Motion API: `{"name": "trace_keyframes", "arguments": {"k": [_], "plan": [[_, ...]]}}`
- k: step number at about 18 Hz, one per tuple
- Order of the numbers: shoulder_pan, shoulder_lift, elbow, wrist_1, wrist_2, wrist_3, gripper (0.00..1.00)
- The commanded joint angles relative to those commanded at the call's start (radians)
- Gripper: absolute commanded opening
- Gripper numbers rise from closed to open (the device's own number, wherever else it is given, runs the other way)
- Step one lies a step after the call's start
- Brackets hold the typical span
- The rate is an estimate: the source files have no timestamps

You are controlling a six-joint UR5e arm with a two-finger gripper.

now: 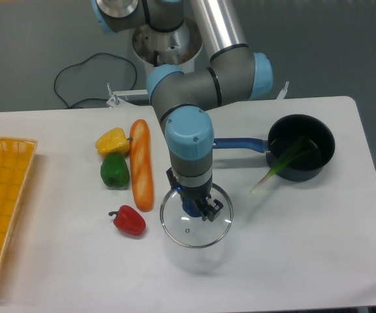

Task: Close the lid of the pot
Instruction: 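Lift the clear glass lid by its knob with the gripper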

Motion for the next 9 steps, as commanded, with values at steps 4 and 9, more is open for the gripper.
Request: {"name": "trace_keyframes", "arguments": {"k": [4,9], "plan": [[0.0,0.006,0.015,-0.009,-0.005,-0.02,0.45],[0.002,0.04,0.025,-0.025,-0.021,-0.032,0.45]]}}
